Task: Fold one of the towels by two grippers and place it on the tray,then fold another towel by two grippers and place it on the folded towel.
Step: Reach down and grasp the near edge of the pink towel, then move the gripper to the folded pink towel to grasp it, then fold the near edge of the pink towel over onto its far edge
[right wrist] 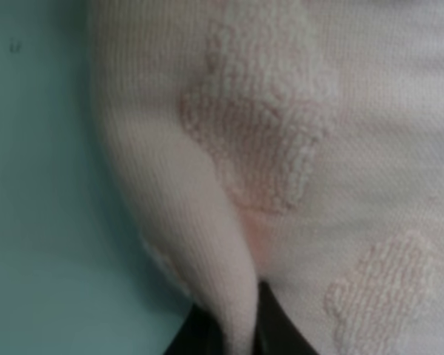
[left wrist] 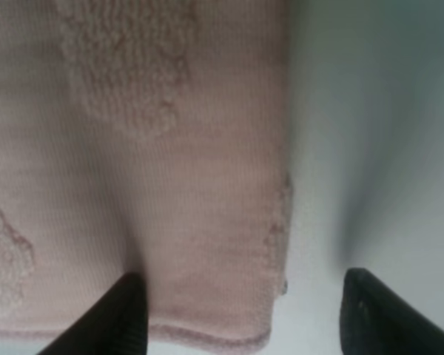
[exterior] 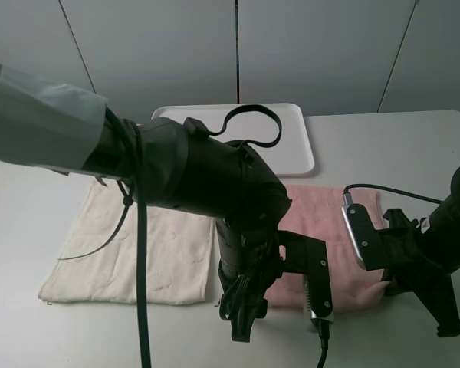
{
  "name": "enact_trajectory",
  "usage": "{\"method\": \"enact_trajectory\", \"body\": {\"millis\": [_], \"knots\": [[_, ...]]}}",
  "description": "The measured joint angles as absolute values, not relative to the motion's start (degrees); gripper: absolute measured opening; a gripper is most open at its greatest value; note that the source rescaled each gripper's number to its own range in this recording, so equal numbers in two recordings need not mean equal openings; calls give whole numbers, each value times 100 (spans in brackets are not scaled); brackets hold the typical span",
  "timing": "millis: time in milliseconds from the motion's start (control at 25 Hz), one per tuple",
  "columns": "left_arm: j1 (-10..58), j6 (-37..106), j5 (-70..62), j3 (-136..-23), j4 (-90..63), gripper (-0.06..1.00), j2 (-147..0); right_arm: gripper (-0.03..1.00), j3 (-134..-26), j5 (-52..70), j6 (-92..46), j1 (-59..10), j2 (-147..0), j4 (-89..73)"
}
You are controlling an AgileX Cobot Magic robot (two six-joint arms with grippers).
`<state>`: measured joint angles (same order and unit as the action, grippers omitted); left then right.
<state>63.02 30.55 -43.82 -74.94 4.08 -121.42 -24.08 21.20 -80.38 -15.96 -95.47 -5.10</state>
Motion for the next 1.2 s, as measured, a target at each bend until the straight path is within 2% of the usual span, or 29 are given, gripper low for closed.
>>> {"method": "enact_trajectory", "body": {"millis": [200,600,680,720,920,1000,1200], "knots": [[6302,3032,-4352,-7494,545,82,-12232,1,-2408,2120,-8038,-1596,-9547,-510],[6302,3020,-4352,-7504,609,83,-12313,1,-2408,2112,-8017,-1596,-9561,-528],[6302,3020,-4352,-7504,653,75,-12313,1,-2408,2112,-8017,-1596,-9561,-528],[6302,3020,-4352,-7504,683,66,-12313,1,-2408,2112,-8017,-1596,-9561,-528],[6302,3020,-4257,-7508,865,8,-12326,1,-2408,2112,-8017,-1596,-9561,-528],[6302,3020,-4257,-7517,889,2,-12326,1,-2408,2112,-7936,-1596,-9561,-528],[6302,3020,-4257,-7517,901,1,-12326,1,-2408,2091,-7560,-1596,-9539,-538]]}}
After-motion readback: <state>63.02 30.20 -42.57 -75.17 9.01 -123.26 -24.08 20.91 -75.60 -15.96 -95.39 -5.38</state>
